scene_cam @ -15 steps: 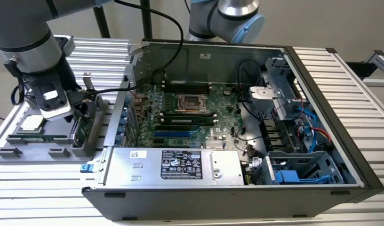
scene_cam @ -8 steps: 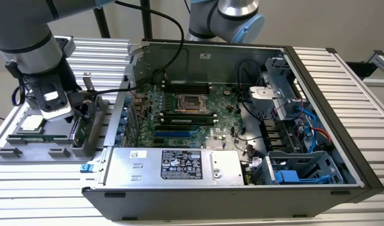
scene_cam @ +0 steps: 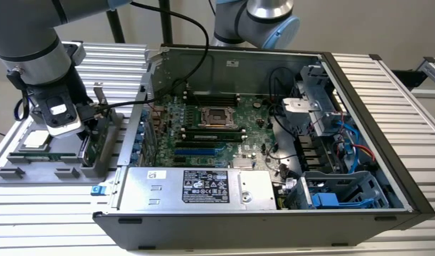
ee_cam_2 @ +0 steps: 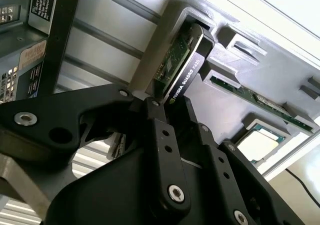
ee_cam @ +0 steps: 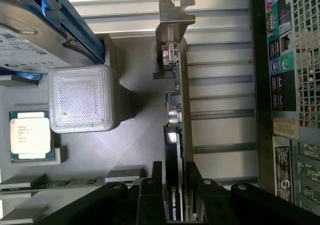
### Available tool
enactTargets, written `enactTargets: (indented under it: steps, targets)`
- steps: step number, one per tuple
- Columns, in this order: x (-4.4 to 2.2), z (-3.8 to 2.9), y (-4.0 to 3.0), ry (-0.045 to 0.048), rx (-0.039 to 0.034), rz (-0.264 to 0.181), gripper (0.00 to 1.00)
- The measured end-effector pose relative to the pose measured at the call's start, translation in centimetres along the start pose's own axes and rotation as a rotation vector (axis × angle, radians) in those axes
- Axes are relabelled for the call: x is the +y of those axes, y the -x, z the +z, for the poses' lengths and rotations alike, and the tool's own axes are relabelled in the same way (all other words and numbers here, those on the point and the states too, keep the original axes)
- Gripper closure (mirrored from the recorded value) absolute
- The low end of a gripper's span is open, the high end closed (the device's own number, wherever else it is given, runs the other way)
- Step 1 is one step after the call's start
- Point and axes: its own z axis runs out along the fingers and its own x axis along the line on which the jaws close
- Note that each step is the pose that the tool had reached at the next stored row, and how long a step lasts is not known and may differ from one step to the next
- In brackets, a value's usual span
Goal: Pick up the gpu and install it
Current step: 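Pick up the gpu and move the gpu toward the slot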
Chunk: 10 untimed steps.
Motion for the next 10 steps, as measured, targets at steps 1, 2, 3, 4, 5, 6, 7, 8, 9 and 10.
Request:
enactTargets:
  steps: [1,2,3,4,5,6,7,8,9,10]
  targets:
    - [0.00,0.01,0.00,0.0001,-0.0001,0.000,0.00]
    - [0.00,0.01,0.00,0.0000,0.0000,0.000,0.00]
    - [0.00,0.01,0.00,0.0000,0.0000,0.000,0.00]
    - [0.00,0.01,0.00,0.0000,0.0000,0.000,0.00]
    - [0.00,0.01,0.00,0.0000,0.0000,0.000,0.00]
    - [0.00,0.02,0.00,0.0000,0.0000,0.000,0.00]
    - [0.00,0.02,0.00,0.0000,0.0000,0.000,0.00]
    - [0.00,0.02,0.00,0.0000,0.0000,0.000,0.00]
    - [0.00,0.02,-0.01,0.0000,0.0004,0.000,1.00]
    - [0.00,0.02,0.00,-0.0001,0.0003,0.000,1.00]
